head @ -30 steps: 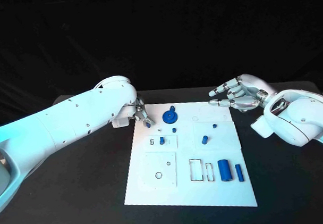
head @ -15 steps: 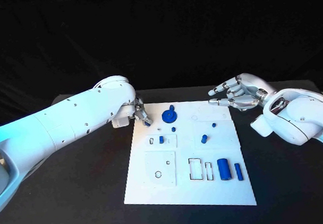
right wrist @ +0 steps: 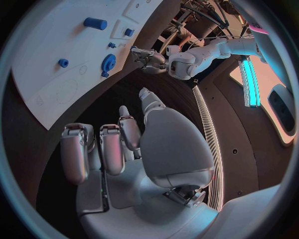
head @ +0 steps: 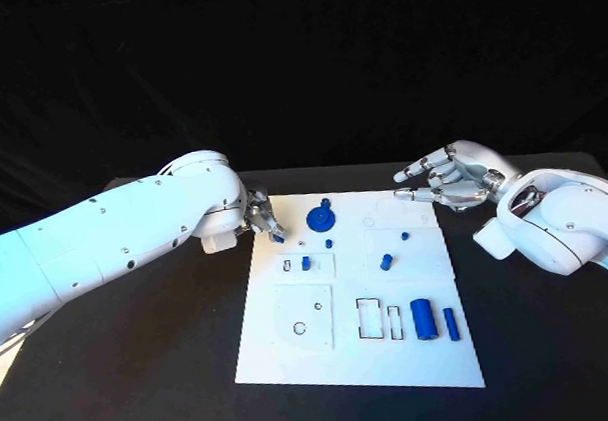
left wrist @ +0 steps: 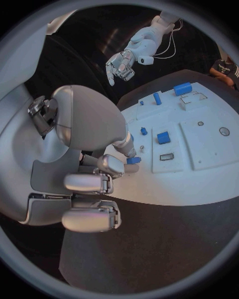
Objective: Assemble the parts on the task board
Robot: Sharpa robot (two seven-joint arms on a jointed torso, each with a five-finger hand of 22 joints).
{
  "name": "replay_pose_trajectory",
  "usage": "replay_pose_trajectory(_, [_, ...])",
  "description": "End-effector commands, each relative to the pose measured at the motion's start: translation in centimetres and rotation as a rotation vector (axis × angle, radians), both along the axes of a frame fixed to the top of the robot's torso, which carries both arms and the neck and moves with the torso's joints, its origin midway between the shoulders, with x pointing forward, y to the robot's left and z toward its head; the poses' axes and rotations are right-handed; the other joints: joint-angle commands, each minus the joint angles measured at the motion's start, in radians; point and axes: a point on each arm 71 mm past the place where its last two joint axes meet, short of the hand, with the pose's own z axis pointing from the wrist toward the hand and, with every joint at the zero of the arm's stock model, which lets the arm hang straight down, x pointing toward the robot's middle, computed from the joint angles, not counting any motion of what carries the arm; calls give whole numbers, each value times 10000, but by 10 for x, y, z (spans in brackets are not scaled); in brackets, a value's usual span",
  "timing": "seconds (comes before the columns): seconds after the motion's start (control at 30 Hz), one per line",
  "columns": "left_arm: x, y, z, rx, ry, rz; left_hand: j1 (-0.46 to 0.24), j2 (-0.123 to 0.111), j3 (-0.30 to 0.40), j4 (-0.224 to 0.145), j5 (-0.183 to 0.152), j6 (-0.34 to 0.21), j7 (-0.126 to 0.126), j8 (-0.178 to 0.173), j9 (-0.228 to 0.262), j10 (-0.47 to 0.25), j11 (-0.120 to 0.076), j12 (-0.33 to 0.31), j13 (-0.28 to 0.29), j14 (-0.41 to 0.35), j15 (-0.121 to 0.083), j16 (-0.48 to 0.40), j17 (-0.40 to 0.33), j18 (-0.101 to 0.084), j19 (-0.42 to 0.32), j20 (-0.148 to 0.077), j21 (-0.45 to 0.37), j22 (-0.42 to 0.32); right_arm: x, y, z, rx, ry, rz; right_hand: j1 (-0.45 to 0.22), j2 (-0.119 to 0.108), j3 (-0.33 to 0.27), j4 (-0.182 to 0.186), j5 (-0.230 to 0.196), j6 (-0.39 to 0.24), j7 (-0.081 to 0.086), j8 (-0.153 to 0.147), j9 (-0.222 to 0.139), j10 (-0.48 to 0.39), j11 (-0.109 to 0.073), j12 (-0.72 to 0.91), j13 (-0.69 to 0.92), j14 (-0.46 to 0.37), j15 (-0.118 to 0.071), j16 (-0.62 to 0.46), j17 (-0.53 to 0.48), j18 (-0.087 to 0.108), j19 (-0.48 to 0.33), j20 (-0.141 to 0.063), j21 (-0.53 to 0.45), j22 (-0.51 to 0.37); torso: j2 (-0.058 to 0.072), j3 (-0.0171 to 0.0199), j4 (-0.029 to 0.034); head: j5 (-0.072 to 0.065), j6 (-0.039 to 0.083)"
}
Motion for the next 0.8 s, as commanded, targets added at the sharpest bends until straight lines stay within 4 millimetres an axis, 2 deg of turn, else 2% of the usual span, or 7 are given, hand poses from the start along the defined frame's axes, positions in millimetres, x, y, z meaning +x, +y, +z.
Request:
replay_pose_trajectory(0.03, [-8,-2,2,-653,-479,180,-106,10,989,-892,-39,19,-54,51,18,86,3,26,21,1036,19,30,2631,11,535,22,-55,1850,-1,1,-2,-72,77,139,13,80,-72,-10,31,-7,-14,13,18,-45,-12,-19,258,637,-10,-52,789,130,-76,16,-55,976,-8,4,16,29,-24])
replay_pose_trajectory(0.17, [-18,0,-2,-768,-960,130,-165,-46,1042,-908,-44,43,-71,100,43,120,-10,56,46,1036,13,30,2631,1,557,13,-26,1885,-1,0,-2,-76,87,126,13,80,-72,-10,31,-7,-14,13,18,-45,-12,-19,258,637,-10,-52,789,130,-76,16,-55,976,-8,10,14,52,-29])
replay_pose_trajectory(0.27, [-24,1,-5,-841,-1302,86,-194,-72,1070,-912,-47,55,-81,125,55,139,-18,74,62,1036,8,30,2631,-2,566,8,-16,1898,-1,0,-2,-98,74,118,13,80,-72,-10,31,-7,-14,13,18,-45,-12,-19,258,637,-10,-52,789,130,-76,16,-55,976,-1,-7,15,63,-17])
replay_pose_trajectory(0.4, [-31,0,-9,-824,-1542,-98,-216,-94,1093,-916,-50,65,-89,145,65,150,-24,79,64,1036,4,30,2631,-2,566,3,-17,1897,0,0,-2,-117,65,113,13,80,-72,-10,31,-7,-14,13,18,-45,-12,-19,258,637,-10,-52,789,130,-76,16,-55,976,-3,-8,13,65,-27])
replay_pose_trajectory(0.57, [-36,-2,-12,-687,-1644,-304,-257,-125,1116,-910,-81,71,-97,168,76,159,-31,77,58,1036,0,30,2631,1,561,-3,-25,1890,-1,0,-3,-134,51,125,13,80,-72,-10,31,-7,-14,13,18,-45,-12,-19,258,637,-10,-52,789,130,-76,16,-55,976,7,0,5,95,-33])
replay_pose_trajectory(0.8, [-40,-4,-19,-594,-1559,-432,-268,-130,1125,-908,-96,72,-99,174,79,158,-33,71,49,1036,-2,30,2631,0,563,-4,-23,1893,-1,0,-3,-145,43,142,13,80,-72,-10,31,-7,-14,13,18,-45,-12,-19,258,637,-10,-52,789,130,-76,16,-55,976,11,-7,4,85,-71])
